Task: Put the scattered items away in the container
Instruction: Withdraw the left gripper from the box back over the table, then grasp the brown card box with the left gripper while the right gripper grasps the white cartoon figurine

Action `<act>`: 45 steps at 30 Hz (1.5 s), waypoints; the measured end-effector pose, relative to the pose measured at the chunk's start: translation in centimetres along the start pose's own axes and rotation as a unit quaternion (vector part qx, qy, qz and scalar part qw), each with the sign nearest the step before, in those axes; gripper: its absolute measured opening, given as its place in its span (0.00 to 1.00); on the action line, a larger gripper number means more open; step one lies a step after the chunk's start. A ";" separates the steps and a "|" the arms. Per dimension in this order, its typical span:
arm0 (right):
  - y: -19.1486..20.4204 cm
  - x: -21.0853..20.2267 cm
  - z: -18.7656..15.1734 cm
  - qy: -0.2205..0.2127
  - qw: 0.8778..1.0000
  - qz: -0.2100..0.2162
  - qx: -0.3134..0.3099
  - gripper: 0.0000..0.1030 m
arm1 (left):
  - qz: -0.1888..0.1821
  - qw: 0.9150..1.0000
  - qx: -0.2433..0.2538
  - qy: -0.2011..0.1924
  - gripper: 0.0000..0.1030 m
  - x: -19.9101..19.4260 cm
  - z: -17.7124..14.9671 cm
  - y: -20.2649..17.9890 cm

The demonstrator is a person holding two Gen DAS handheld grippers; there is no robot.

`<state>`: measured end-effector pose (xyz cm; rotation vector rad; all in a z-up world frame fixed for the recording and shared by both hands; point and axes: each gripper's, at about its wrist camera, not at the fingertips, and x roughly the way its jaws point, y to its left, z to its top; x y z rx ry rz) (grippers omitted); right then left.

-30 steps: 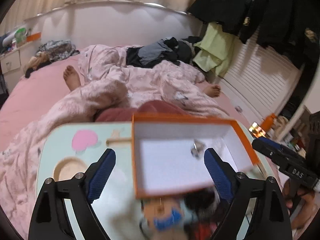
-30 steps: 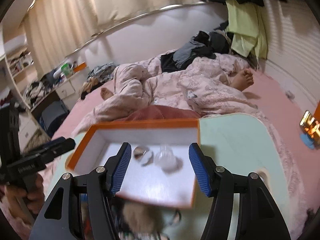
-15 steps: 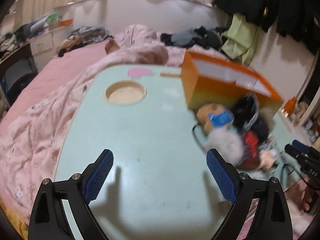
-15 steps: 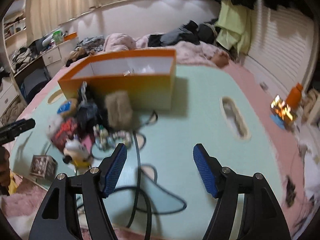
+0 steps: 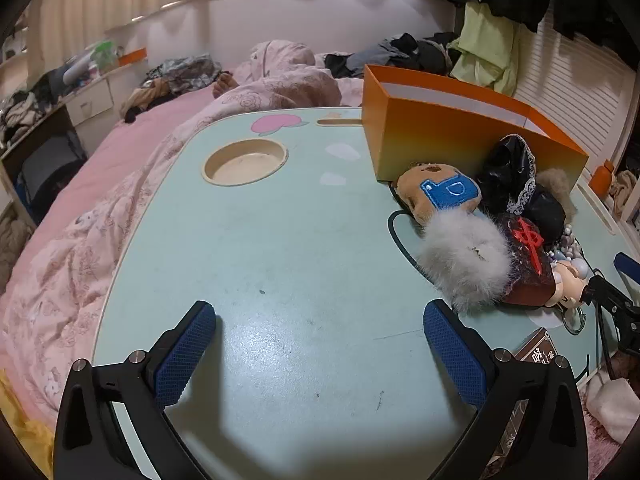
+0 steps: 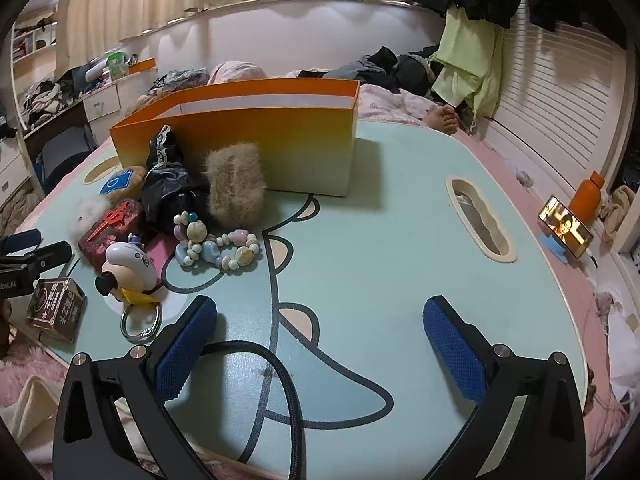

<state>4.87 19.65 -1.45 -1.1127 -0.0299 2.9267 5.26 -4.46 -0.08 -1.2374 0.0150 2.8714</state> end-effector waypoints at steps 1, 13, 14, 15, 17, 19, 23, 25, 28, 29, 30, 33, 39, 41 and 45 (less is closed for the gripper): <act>-0.1 0.0 -0.2 -0.001 1.000 0.001 0.000 1.00 | 0.000 1.000 0.000 0.000 1.00 0.0 0.0 0.0; -0.3 0.0 -0.8 -0.014 1.000 0.009 -0.007 1.00 | 0.000 1.000 0.000 0.000 1.00 -0.1 -0.1 0.0; -0.3 0.0 -0.8 -0.014 1.000 0.010 -0.007 1.00 | 0.000 1.000 0.000 0.000 1.00 -0.1 -0.1 0.0; -0.4 0.0 -0.9 -0.016 1.000 0.011 -0.008 1.00 | 0.000 1.000 0.000 0.000 1.00 -0.1 -0.1 0.0; -0.4 0.0 -1.0 -0.016 1.000 0.011 -0.009 1.00 | 0.000 1.000 -0.001 0.000 1.00 -0.1 -0.1 0.0; -0.4 0.0 -1.0 -0.017 1.000 0.011 -0.009 1.00 | 0.000 1.000 0.000 0.000 1.00 -0.2 -0.1 0.0; -0.4 0.1 -1.0 -0.018 1.000 0.012 -0.008 1.00 | -0.014 1.000 -0.018 -0.017 1.00 -1.0 0.0 0.5; -0.4 0.0 -1.0 -0.019 1.000 0.012 -0.009 1.00 | -0.037 0.998 -0.028 -0.042 1.00 -2.5 0.2 0.9; -0.4 0.0 -0.9 -0.018 1.000 0.012 -0.009 1.00 | -0.103 0.993 -0.023 -0.059 1.00 -4.7 0.5 1.0; -0.4 0.0 -0.9 -0.018 1.000 0.012 -0.009 1.00 | -0.135 0.989 -0.017 -0.056 1.00 -5.2 0.6 0.8; -0.4 0.0 -0.9 -0.018 1.000 0.012 -0.009 1.00 | -0.167 0.985 -0.008 -0.053 1.00 -5.9 0.6 0.4; -0.4 0.0 -0.9 -0.019 1.000 0.012 -0.009 1.00 | -0.199 0.978 0.042 -0.050 1.00 -7.1 0.2 -1.5; -0.4 0.0 -0.9 -0.019 1.000 0.012 -0.009 1.00 | -0.221 0.967 0.123 -0.027 0.88 -6.3 -1.0 -5.9; -0.4 0.0 -0.9 -0.019 1.000 0.012 -0.009 1.00 | -0.214 0.967 0.134 -0.011 0.83 -5.7 -1.2 -6.7; -0.4 0.0 -0.9 -0.019 1.000 0.012 -0.009 1.00 | -0.194 0.971 0.137 0.017 0.82 -4.4 -1.7 -6.7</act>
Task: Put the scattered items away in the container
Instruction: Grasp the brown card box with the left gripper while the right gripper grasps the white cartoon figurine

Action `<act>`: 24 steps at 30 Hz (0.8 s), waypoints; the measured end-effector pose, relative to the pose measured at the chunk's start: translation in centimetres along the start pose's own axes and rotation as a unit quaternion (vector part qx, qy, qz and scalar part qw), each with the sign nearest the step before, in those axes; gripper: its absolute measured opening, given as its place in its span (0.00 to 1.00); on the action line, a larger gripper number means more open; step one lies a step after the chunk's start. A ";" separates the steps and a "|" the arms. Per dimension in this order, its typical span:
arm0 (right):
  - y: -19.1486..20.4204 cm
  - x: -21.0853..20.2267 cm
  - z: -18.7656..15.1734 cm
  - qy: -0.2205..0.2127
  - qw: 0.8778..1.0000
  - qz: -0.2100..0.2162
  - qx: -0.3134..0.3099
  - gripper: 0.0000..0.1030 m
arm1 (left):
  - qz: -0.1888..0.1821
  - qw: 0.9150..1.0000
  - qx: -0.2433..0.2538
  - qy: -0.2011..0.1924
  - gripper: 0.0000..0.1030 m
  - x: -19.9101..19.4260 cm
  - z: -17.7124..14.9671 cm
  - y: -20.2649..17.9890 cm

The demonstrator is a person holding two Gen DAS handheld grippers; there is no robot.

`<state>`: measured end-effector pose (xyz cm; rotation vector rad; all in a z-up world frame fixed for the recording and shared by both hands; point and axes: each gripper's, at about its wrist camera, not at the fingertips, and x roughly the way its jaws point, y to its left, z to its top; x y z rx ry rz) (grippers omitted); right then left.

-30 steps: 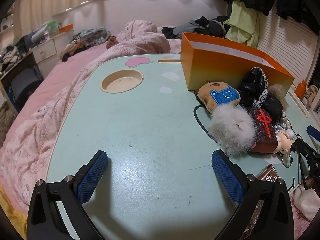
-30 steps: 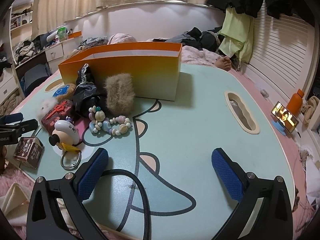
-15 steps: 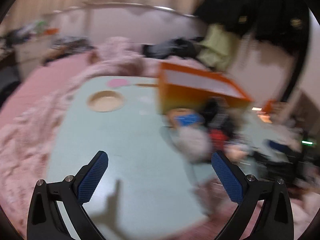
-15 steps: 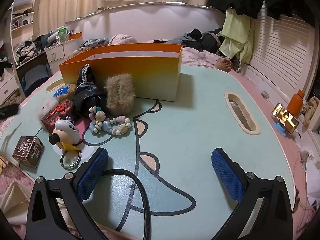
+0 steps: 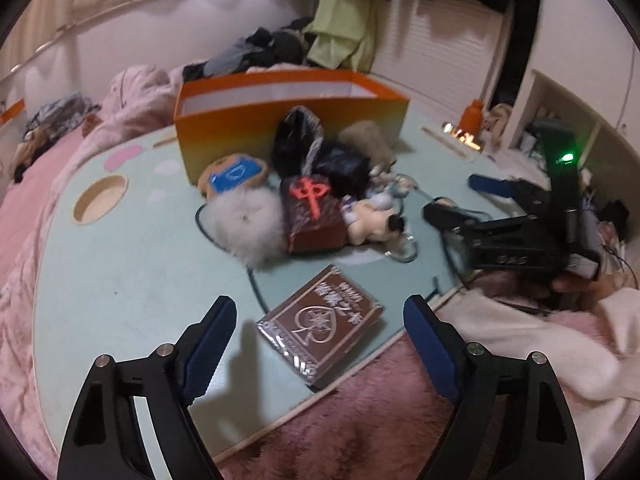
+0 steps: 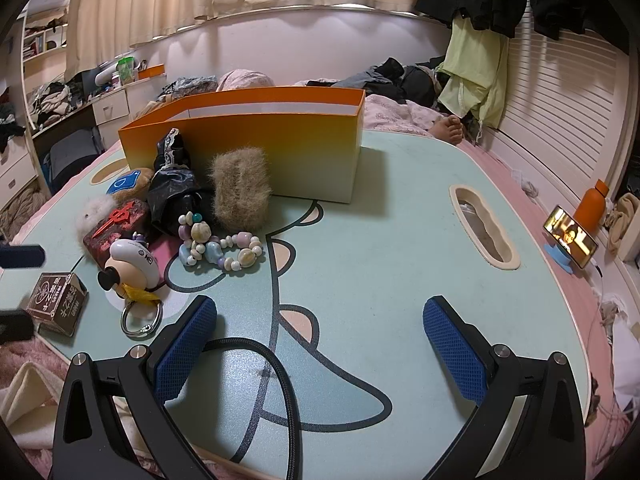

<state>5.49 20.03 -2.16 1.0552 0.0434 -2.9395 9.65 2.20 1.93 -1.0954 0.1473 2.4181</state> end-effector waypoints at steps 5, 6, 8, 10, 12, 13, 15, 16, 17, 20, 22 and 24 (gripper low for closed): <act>0.0 0.0 0.1 0.000 1.000 0.000 0.000 1.00 | 0.000 1.000 -0.003 0.002 0.65 0.6 -0.4 0.3; 0.0 -0.1 0.1 0.000 1.000 0.000 0.000 1.00 | -0.001 1.000 -0.003 -0.001 0.65 0.5 -0.4 0.4; 0.1 -0.2 0.1 -0.002 1.000 0.000 0.001 1.00 | 0.000 1.000 -0.011 -0.007 0.65 0.3 -0.6 0.5; 0.4 -0.7 0.1 -0.010 1.000 0.016 -0.001 1.00 | 0.003 1.000 -0.018 -0.015 0.65 0.0 -0.7 0.7; 1.5 -2.1 0.3 -0.036 0.999 0.032 -0.023 1.00 | 0.007 0.999 -0.025 -0.022 0.65 -0.2 -0.7 1.0; 2.2 -2.6 0.5 -0.047 0.997 0.037 -0.041 1.00 | 0.009 0.999 -0.029 -0.024 0.65 -0.3 -0.7 1.0; 4.2 -3.5 0.9 -0.062 0.993 0.052 -0.089 0.98 | 0.011 0.999 -0.034 -0.027 0.65 -0.4 -0.7 1.2; 5.5 -3.7 1.2 -0.066 0.989 0.058 -0.117 0.96 | 0.012 0.999 -0.034 -0.028 0.65 -0.4 -0.7 1.2; 6.4 -3.7 1.3 -0.066 0.986 0.061 -0.138 0.90 | 0.013 0.999 -0.034 -0.030 0.65 -0.5 -0.8 1.2; 8.7 -3.0 2.1 -0.052 0.978 0.084 -0.184 0.73 | 0.016 0.999 -0.039 -0.034 0.65 -0.7 -0.9 1.5; 9.3 -2.2 2.6 -0.039 0.976 0.098 -0.190 0.66 | 0.015 0.998 -0.044 -0.035 0.65 -0.7 -1.0 1.7; 9.8 -1.4 3.0 -0.027 0.973 0.110 -0.199 0.58 | 0.014 0.998 -0.046 -0.034 0.65 -0.6 -1.0 1.9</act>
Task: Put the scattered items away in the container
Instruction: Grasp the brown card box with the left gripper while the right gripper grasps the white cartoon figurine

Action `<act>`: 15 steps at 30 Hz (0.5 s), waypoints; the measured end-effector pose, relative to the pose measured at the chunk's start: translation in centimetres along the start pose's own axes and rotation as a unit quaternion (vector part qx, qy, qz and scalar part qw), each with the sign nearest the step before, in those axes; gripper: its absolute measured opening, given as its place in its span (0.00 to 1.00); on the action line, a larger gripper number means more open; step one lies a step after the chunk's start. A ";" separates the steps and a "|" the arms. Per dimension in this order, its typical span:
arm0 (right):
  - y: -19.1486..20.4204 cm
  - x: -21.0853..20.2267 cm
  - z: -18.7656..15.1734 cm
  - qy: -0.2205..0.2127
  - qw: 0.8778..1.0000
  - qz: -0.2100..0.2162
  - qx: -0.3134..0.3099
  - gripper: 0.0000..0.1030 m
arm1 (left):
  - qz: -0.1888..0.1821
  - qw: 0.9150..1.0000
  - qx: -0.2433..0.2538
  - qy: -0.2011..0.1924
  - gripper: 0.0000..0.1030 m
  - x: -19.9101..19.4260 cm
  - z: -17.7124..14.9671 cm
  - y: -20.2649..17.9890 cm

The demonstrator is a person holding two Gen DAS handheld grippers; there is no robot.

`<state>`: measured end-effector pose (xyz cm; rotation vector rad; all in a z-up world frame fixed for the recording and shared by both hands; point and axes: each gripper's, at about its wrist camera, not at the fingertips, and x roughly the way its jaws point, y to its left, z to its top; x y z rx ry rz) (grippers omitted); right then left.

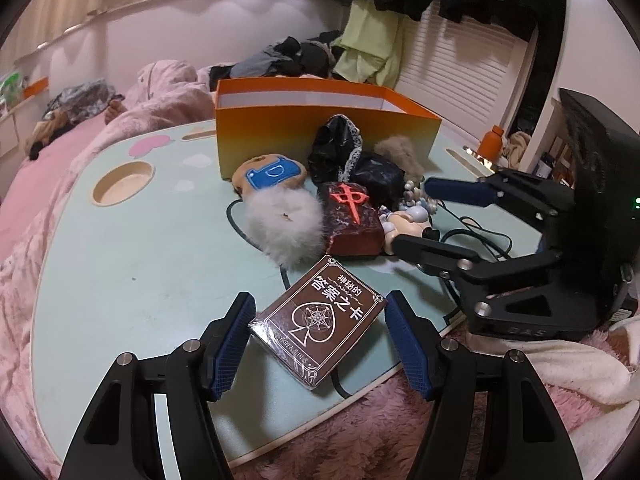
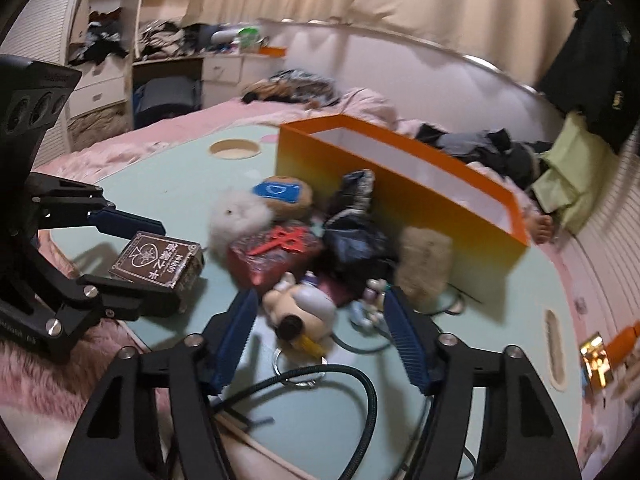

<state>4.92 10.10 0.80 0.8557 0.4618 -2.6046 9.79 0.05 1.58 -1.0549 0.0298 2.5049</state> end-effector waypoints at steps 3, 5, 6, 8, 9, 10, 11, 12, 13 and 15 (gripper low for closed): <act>0.3 1.1 -0.1 0.018 1.000 0.018 -0.008 0.49 | -0.003 1.000 -0.001 -0.001 0.65 -0.1 -0.1 0.1; 0.4 2.0 -0.2 0.033 0.999 0.030 -0.012 0.43 | -0.005 1.000 -0.004 -0.002 0.65 -0.1 -0.1 0.3; 0.3 2.1 -0.2 0.031 0.999 0.036 -0.011 0.41 | -0.006 1.000 -0.007 -0.003 0.65 -0.1 -0.1 0.5; 0.1 2.1 -0.3 0.029 0.999 0.039 -0.007 0.40 | -0.008 1.000 -0.013 -0.005 0.65 -0.2 -0.1 0.7; 0.1 2.0 -0.4 0.028 0.999 0.039 -0.005 0.40 | -0.010 1.000 -0.016 -0.007 0.65 -0.3 -0.2 0.8; 0.0 1.9 -0.5 0.026 0.999 0.038 -0.004 0.40 | -0.011 1.000 -0.019 -0.009 0.65 -0.3 -0.2 0.9; 0.0 1.7 -0.5 0.023 0.999 0.035 -0.001 0.40 | -0.012 1.000 -0.023 -0.010 0.65 -0.4 -0.3 1.1; -0.1 1.3 -0.6 0.018 0.999 0.032 0.003 0.40 | -0.013 1.000 -0.026 -0.011 0.65 -0.4 -0.3 1.1; -0.3 1.0 -0.5 0.014 0.999 0.031 0.009 0.40 | -0.014 0.999 -0.027 -0.012 0.65 -0.4 -0.3 1.1; -0.7 0.4 -0.3 0.011 0.999 0.028 0.021 0.40 | -0.013 0.999 -0.027 -0.013 0.65 -0.5 -0.3 1.1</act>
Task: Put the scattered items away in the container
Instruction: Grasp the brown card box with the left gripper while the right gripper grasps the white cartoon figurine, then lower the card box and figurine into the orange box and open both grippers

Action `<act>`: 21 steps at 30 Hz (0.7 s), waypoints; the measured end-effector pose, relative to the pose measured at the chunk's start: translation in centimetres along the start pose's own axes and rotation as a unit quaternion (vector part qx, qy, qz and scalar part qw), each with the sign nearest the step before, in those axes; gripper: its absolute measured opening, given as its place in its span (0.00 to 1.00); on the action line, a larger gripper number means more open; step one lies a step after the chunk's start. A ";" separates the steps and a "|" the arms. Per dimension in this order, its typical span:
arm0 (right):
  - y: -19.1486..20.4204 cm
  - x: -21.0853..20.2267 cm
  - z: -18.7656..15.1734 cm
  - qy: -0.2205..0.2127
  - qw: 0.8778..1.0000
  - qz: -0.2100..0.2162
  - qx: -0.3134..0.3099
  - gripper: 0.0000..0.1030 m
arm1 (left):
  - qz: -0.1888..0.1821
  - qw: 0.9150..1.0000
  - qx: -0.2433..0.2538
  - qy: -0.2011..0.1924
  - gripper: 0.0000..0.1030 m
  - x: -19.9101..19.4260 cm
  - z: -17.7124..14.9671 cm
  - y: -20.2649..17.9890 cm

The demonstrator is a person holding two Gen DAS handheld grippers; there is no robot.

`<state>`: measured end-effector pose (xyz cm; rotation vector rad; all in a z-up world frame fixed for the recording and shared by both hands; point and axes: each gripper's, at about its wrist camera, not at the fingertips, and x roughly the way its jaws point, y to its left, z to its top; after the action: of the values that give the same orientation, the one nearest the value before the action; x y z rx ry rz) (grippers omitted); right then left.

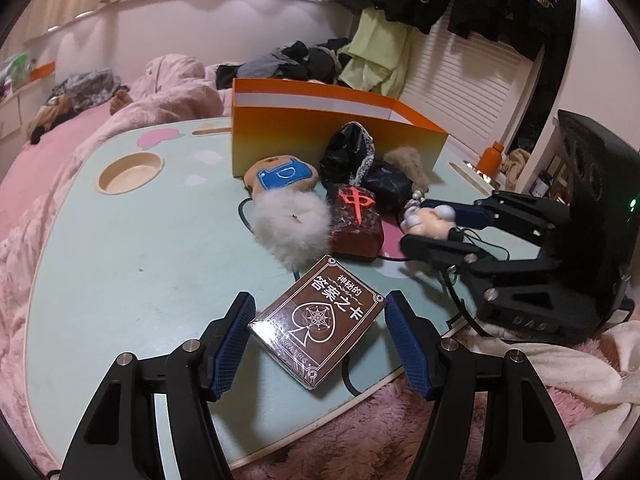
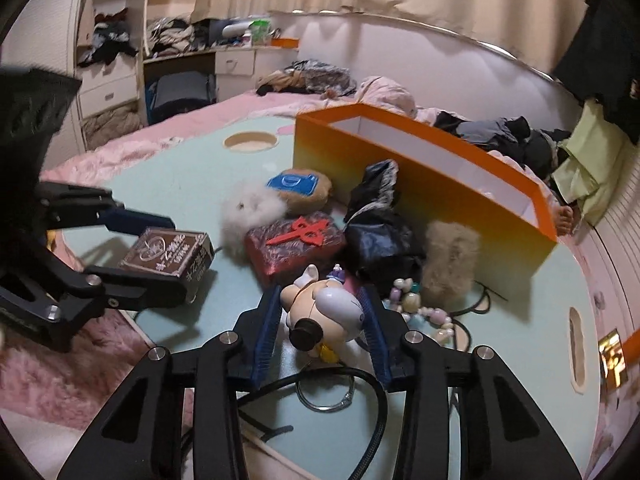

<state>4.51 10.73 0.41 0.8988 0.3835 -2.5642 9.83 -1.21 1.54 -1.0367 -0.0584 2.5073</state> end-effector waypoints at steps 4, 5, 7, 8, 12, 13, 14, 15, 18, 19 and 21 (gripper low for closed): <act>-0.3 -1.3 0.3 -0.009 1.000 -0.009 0.020 0.40 | 0.003 1.000 0.007 -0.001 0.65 -0.1 0.1 -0.2; -0.4 -1.5 0.5 -0.010 1.000 -0.008 0.024 0.40 | 0.005 1.000 0.009 -0.002 0.65 -0.1 0.2 -0.2; -0.7 -2.0 0.9 -0.017 0.999 -0.009 0.034 0.40 | 0.008 1.000 0.013 -0.006 0.65 -0.4 0.5 -0.3; -0.8 -2.3 1.1 -0.021 0.999 -0.008 0.036 0.40 | 0.008 1.000 0.015 -0.009 0.65 -0.5 0.7 -0.3; -1.2 -3.3 1.9 -0.038 0.999 -0.014 0.035 0.40 | 0.013 0.999 0.024 -0.025 0.65 -1.0 1.8 -0.5; -1.3 -3.5 2.2 -0.043 0.998 -0.016 0.034 0.40 | 0.012 0.999 0.024 -0.030 0.65 -1.1 2.3 -0.5; -1.4 -3.6 2.5 -0.047 0.998 -0.018 0.033 0.40 | 0.007 0.999 0.021 -0.035 0.65 -1.3 3.0 -0.4; -1.7 -3.8 2.9 -0.054 0.998 -0.024 0.030 0.40 | 0.000 0.999 0.016 -0.040 0.65 -1.4 3.7 -0.3; -2.8 -3.9 4.1 -0.065 0.996 -0.053 0.032 0.40 | -0.013 0.998 0.020 -0.060 0.65 -1.6 6.3 -0.3; -3.2 -3.9 4.5 -0.066 0.995 -0.061 0.035 0.40 | -0.008 0.997 0.029 -0.068 0.65 -1.6 7.4 -0.4; -4.2 -3.7 5.3 -0.071 0.994 -0.068 0.042 0.40 | 0.010 0.996 0.039 -0.077 0.65 -1.3 9.7 -0.5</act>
<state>2.45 13.48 7.33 0.7360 0.3063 -2.7670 4.20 -0.10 9.46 -0.8158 0.0037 2.5820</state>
